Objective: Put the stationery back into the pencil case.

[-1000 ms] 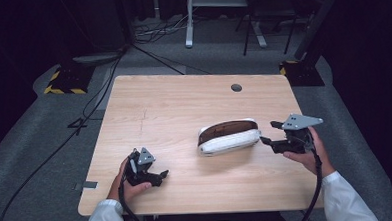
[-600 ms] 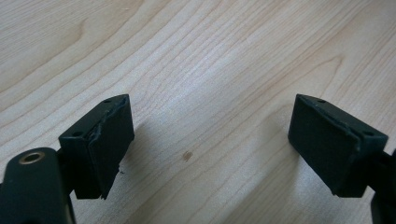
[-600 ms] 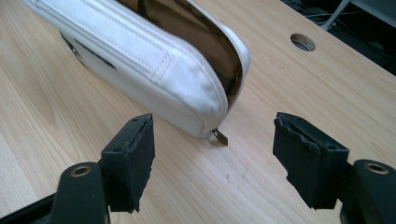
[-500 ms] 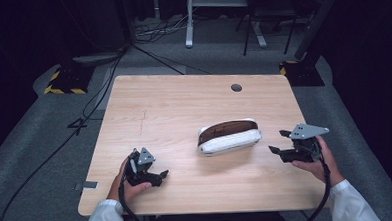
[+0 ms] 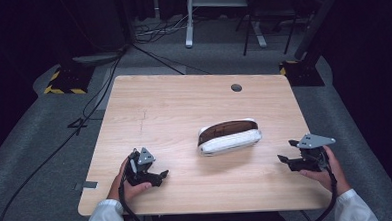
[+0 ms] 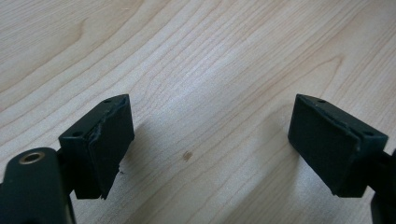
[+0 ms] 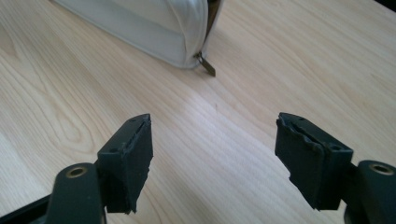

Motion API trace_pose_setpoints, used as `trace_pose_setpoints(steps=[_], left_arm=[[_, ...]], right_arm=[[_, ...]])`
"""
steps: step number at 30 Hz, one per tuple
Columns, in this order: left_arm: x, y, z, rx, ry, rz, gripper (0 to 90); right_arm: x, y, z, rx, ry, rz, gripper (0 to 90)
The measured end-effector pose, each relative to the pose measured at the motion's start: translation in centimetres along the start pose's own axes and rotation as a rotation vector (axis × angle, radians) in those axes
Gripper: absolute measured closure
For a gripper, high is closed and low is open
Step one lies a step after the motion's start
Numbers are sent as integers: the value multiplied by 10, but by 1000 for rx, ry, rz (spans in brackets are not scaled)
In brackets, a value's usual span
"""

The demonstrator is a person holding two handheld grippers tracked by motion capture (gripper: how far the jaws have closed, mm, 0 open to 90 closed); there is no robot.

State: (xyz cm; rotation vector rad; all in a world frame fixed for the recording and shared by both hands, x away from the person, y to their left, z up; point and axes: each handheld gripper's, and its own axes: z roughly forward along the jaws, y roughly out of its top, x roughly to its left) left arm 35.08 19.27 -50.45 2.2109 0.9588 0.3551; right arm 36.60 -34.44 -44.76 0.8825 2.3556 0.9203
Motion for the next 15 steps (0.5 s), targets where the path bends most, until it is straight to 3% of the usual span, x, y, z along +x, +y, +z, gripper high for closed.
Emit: trace_pose_setpoints(steps=[15], left_arm=[[0, 0, 0, 1, 0, 1, 147]], right_arm=[[-7, -44, -8, 17, -2, 69, 270]])
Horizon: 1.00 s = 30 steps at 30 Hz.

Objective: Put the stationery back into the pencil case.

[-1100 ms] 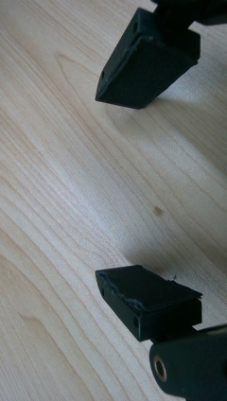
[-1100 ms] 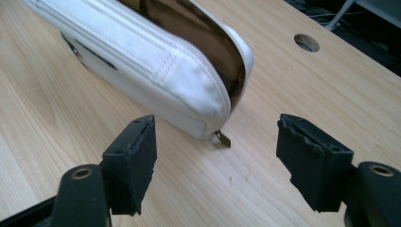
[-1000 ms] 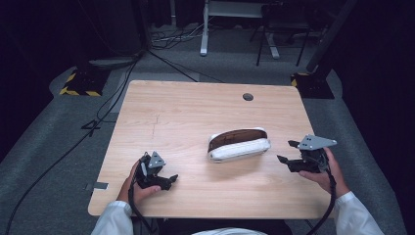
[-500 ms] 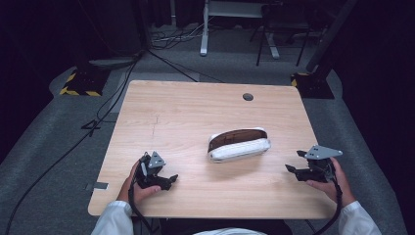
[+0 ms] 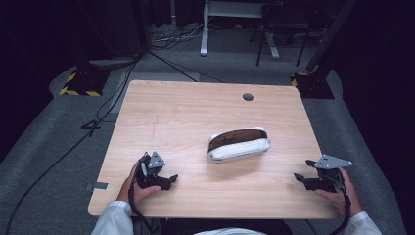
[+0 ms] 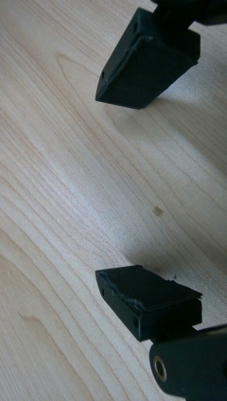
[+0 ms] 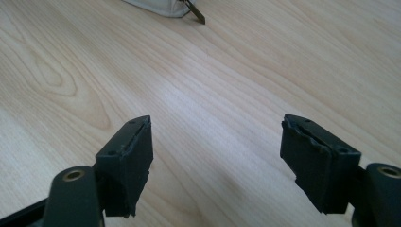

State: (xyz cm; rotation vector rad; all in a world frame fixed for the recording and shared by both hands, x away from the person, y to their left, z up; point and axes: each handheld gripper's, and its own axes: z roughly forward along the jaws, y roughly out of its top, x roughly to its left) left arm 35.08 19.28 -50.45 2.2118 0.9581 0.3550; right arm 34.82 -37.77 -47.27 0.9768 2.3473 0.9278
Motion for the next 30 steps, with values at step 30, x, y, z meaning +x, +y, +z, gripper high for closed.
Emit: trace_pose_setpoints(steps=[30], left_arm=[[0, 0, 0, 0, 0, 1, 147]], right_arm=[[-5, -48, -4, -24, -2, 177, 247]])
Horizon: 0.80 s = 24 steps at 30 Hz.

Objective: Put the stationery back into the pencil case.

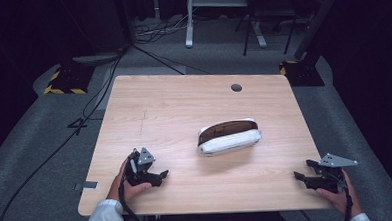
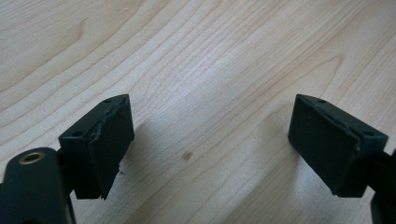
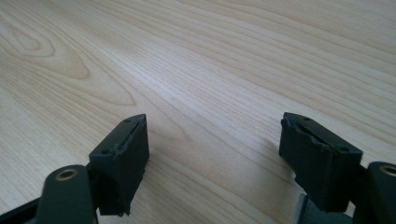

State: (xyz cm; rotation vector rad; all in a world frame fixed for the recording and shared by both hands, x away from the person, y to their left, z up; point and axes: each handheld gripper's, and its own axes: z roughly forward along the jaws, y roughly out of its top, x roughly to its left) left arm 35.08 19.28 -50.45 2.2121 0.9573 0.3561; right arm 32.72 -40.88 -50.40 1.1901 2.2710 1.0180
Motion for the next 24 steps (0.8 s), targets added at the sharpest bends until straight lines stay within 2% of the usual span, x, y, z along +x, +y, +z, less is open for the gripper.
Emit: trace_pose_setpoints(steps=[24], left_arm=[[0, 0, 0, 1, -1, 2, 146]], right_arm=[[0, 0, 0, 0, -13, 12, 248]])
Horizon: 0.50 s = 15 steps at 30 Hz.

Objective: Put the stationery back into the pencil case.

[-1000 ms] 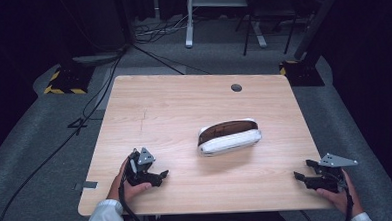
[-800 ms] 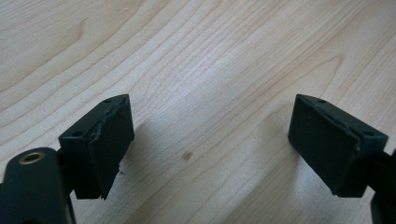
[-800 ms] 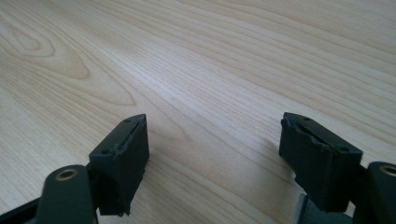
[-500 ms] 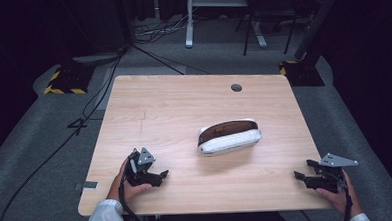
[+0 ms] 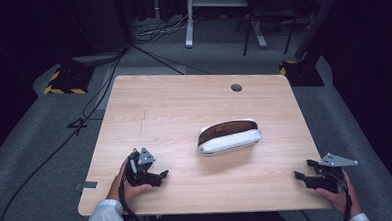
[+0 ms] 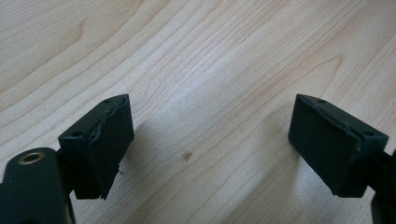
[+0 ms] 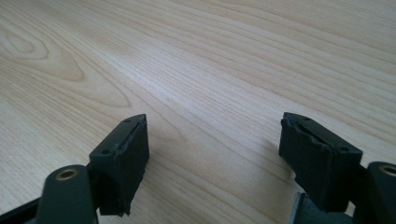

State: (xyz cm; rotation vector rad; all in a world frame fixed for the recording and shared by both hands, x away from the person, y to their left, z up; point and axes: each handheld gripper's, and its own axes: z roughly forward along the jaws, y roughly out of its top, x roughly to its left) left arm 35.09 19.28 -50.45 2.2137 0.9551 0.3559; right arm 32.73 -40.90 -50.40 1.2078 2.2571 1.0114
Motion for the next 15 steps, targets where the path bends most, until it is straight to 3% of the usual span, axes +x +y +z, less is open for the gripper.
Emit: trace_pose_setpoints(steps=[15], left_arm=[[0, 2, 1, 4, 0, 4, 136]], right_arm=[[0, 0, 0, 0, 0, 1, 248]])
